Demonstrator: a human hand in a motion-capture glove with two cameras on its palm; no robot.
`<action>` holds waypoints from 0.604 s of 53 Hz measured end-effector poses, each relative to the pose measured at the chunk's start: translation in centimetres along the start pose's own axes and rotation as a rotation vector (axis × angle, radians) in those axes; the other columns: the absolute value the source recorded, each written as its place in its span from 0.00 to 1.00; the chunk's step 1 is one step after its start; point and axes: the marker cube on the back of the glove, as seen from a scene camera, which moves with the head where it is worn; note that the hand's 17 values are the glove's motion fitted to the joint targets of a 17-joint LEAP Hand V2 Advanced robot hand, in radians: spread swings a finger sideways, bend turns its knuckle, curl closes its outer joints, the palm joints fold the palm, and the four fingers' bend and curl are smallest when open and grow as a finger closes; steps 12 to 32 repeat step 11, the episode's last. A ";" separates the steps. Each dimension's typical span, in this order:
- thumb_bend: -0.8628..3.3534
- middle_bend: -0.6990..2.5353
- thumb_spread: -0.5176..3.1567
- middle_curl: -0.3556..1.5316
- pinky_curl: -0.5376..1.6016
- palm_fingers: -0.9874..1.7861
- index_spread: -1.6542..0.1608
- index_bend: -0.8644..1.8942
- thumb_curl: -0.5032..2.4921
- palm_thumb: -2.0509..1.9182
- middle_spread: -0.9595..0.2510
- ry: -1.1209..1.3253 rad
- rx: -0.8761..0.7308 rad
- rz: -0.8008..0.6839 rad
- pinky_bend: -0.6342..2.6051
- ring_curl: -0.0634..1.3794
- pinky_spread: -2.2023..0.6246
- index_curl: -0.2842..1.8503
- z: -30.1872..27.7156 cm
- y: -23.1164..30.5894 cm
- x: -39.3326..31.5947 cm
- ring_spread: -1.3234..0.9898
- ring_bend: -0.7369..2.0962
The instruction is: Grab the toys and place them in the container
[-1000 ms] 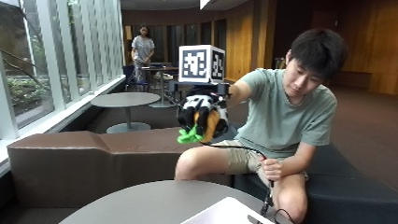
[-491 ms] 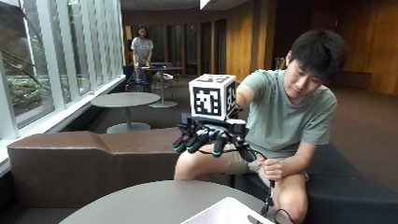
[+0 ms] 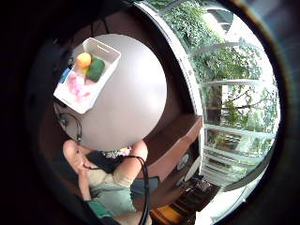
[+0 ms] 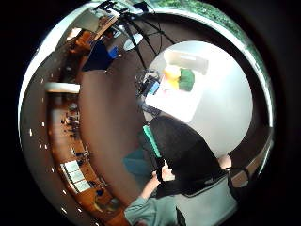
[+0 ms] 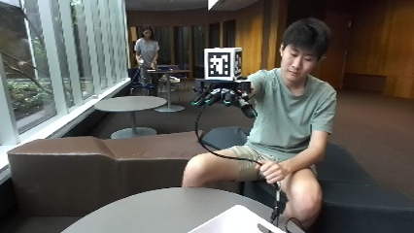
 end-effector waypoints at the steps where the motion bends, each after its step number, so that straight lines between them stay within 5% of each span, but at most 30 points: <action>1: 0.19 0.25 0.47 0.34 0.39 0.24 0.77 0.34 0.29 0.50 0.81 -0.005 0.011 -0.016 0.43 0.26 0.79 0.25 -0.1 0.8 0.3 0.58 0.35; 9: 0.19 0.25 0.49 0.33 0.39 0.27 0.76 0.35 0.28 0.50 0.77 -0.036 0.077 -0.165 0.41 0.26 0.79 0.24 -0.1 3.8 1.8 0.58 0.34; 32: 0.19 0.26 0.49 0.32 0.39 0.28 0.76 0.35 0.27 0.50 0.76 -0.043 0.076 -0.137 0.41 0.26 0.79 0.24 0.0 4.1 1.8 0.58 0.34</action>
